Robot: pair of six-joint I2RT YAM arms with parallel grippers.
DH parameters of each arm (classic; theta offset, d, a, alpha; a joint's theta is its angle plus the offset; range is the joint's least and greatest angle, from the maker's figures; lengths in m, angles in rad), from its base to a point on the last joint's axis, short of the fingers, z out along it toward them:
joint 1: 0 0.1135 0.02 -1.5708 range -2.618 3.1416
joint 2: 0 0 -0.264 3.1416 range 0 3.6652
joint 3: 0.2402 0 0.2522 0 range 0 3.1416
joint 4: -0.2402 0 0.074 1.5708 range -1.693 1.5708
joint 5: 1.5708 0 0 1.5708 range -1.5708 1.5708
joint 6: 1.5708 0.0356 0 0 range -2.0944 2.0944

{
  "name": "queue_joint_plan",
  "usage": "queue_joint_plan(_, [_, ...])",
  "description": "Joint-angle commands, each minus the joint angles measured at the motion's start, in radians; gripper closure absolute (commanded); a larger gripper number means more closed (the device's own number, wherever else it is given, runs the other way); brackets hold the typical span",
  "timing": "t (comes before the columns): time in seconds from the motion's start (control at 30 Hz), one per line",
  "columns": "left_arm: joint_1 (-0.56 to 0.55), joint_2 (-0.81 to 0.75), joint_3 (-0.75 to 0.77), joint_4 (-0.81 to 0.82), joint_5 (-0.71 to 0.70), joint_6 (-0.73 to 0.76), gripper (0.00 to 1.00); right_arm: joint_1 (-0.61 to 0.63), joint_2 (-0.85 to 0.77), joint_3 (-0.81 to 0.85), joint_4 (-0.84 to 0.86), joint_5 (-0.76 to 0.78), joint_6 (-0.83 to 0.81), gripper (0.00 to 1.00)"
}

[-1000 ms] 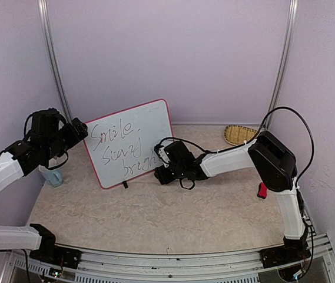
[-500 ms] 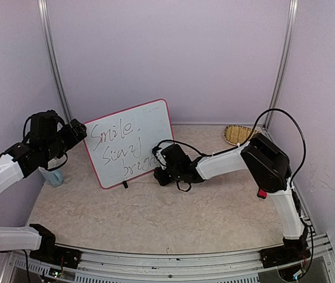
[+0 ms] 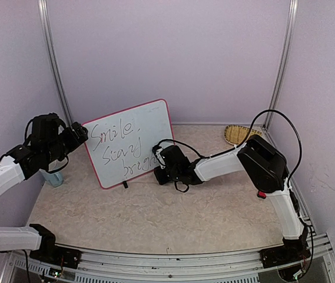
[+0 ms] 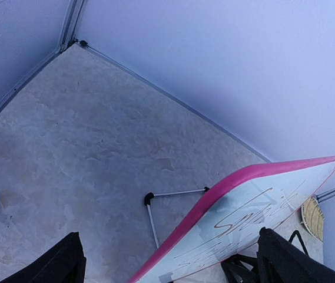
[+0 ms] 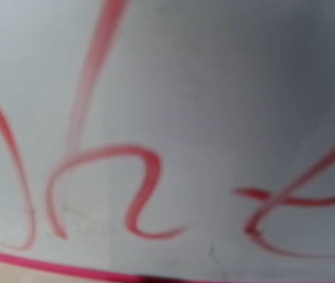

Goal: Erase the whiteboard
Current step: Move the whiteboard to the center of the board.

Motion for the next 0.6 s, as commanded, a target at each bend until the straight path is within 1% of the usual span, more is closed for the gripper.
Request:
queue_joint_plan(0.0, [0.008,-0.019,-0.014,0.019,0.006,-0.008,0.01,0.011,0.031,-0.004,0.050,0.009,0.008,0.68])
queue_joint_plan(0.13, [0.010,-0.023,-0.012,0.013,0.004,-0.012,0.01,0.011,0.034,-0.003,0.063,-0.004,-0.001,0.75])
queue_joint_plan(0.3, [0.016,-0.031,0.004,0.003,0.017,-0.016,0.01,0.010,0.023,-0.013,0.064,-0.006,-0.006,0.87])
queue_joint_plan(0.4, [0.017,-0.039,0.022,-0.016,0.017,-0.023,0.01,0.011,0.013,-0.024,0.064,-0.007,-0.006,0.89])
queue_joint_plan(0.47, [0.017,-0.047,0.030,-0.025,0.021,-0.030,0.01,0.010,0.005,-0.035,0.066,-0.008,-0.007,0.94])
queue_joint_plan(0.57, [0.017,-0.066,0.034,-0.033,0.030,-0.038,0.01,0.011,-0.011,-0.049,0.066,-0.014,-0.010,0.96])
